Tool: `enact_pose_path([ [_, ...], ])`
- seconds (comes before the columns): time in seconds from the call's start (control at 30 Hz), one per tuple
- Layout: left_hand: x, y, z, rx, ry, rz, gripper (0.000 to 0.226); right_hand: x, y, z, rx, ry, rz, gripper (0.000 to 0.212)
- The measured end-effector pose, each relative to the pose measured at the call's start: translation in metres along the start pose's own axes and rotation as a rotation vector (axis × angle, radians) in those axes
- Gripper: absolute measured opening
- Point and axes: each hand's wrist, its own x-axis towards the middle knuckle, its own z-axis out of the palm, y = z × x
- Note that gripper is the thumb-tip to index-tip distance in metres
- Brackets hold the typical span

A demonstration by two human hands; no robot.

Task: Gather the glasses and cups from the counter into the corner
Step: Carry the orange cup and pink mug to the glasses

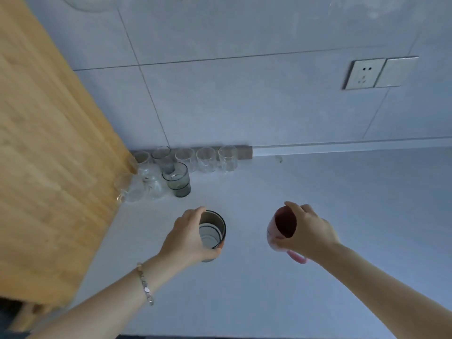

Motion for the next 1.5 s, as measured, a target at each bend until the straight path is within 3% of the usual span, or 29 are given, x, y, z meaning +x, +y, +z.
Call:
enact_pose_path([
  [0.13,0.064,-0.037,-0.015,0.064,-0.042,-0.002,0.076,0.036,-0.040,0.027,0.016,-0.006,0.053,0.091],
  [0.53,0.218,-0.046,0.000,0.187,-0.065,0.052,0.084,0.123,-0.059,0.042,-0.035,-0.080,0.099,0.090],
  [0.77,0.246,-0.053,0.005,0.149,-0.059,0.018,0.093,0.183,-0.069,0.035,-0.043,-0.067,0.120,0.089],
  [1.03,0.252,-0.068,0.011,0.164,-0.041,0.112,0.094,0.250,-0.109,0.069,0.019,-0.053,0.160,0.090],
  [1.5,0.253,-0.068,0.006,0.235,-0.070,0.136,0.090,0.253,-0.119,0.082,0.131,-0.105,0.144,0.103],
])
